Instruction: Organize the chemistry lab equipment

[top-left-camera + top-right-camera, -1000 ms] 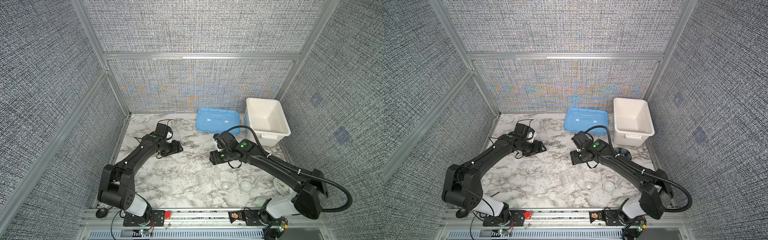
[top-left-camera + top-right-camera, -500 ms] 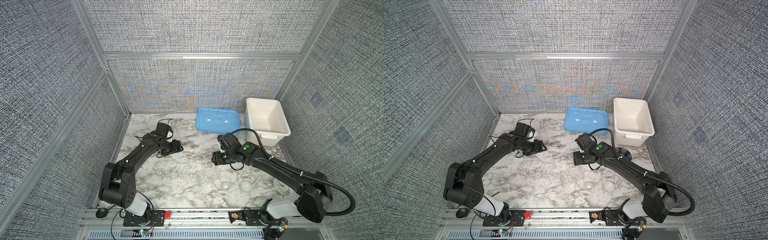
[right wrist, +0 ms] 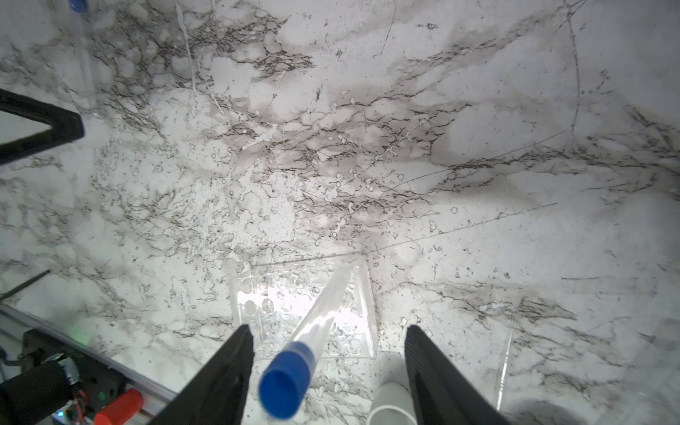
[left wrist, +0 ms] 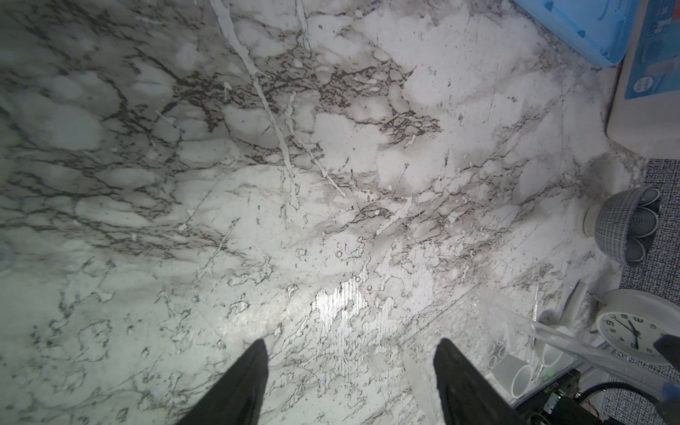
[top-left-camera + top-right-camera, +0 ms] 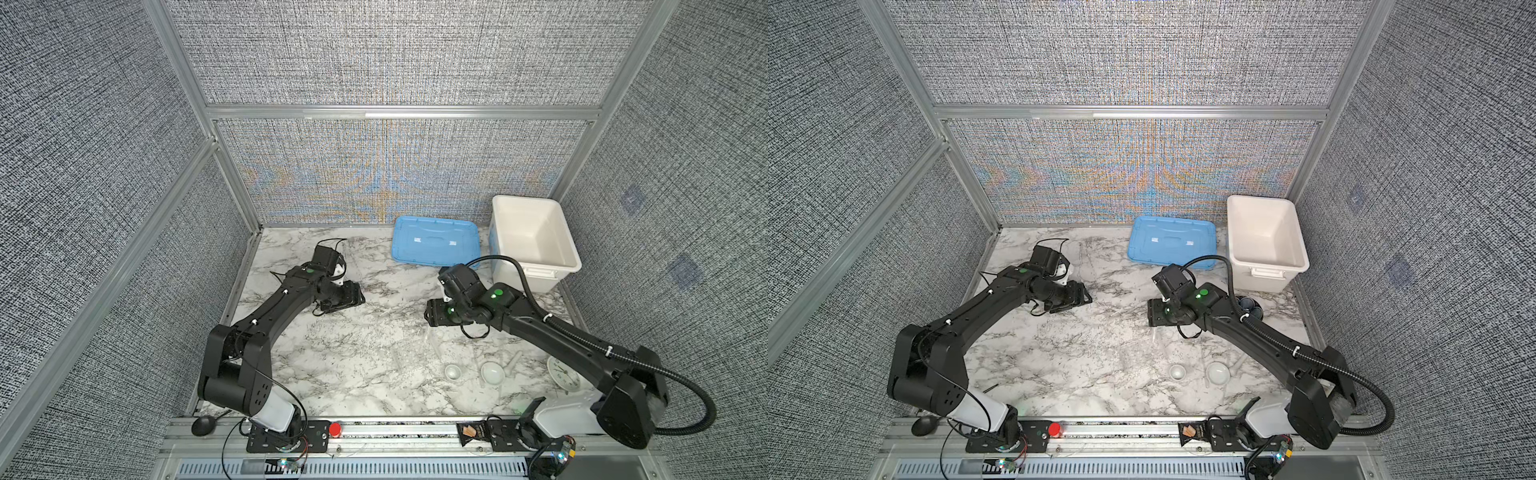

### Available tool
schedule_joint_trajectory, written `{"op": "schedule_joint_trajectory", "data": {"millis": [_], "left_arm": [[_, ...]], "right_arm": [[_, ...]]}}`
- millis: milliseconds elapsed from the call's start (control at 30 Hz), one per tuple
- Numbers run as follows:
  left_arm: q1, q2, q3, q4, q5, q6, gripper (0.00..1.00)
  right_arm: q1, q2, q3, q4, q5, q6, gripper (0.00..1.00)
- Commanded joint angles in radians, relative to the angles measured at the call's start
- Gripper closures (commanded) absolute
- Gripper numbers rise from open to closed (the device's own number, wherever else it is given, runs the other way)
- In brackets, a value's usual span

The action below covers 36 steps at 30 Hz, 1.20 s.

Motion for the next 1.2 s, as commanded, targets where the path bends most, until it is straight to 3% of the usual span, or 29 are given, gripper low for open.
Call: {"op": "schedule_joint_trajectory", "data": {"millis": [0, 133, 267, 467, 667, 700, 767, 1067, 1167], "left_arm": [[0.0, -0.003, 0.032, -0.017, -0.057, 0.024, 0.27], [-0.001, -0.015, 0.079, -0.06, -0.15, 0.067, 0.27], [0.002, -0.011, 0.138, -0.117, -0.341, 0.043, 0.24], [0.036, 0.07, 0.239, -0.177, -0.591, -0.005, 0.16], [0.103, 0.198, 0.319, -0.128, -0.637, -0.024, 0.15], [0.112, 0.209, 0.313, -0.104, -0.656, -0.021, 0.14], [0.139, 0.236, 0.309, -0.052, -0.653, -0.014, 0.12], [0.252, 0.423, 0.485, -0.038, -0.553, 0.055, 0.13], [0.285, 0.524, 0.57, -0.089, -0.511, 0.089, 0.2]], "right_arm": [[0.0, -0.003, 0.046, -0.023, 0.009, 0.023, 0.31], [-0.001, -0.011, 0.103, -0.064, 0.059, 0.028, 0.31], [-0.001, -0.057, 0.107, -0.032, 0.122, 0.013, 0.3], [-0.002, -0.159, -0.026, 0.243, 0.073, -0.126, 0.31], [-0.002, -0.161, -0.021, 0.274, 0.015, -0.181, 0.26], [-0.002, -0.152, -0.006, 0.252, 0.02, -0.189, 0.22], [-0.002, -0.134, 0.032, 0.21, 0.055, -0.19, 0.01], [-0.002, -0.168, 0.003, 0.248, 0.105, -0.202, 0.01], [-0.002, -0.171, -0.001, 0.241, 0.114, -0.22, 0.01]]}}
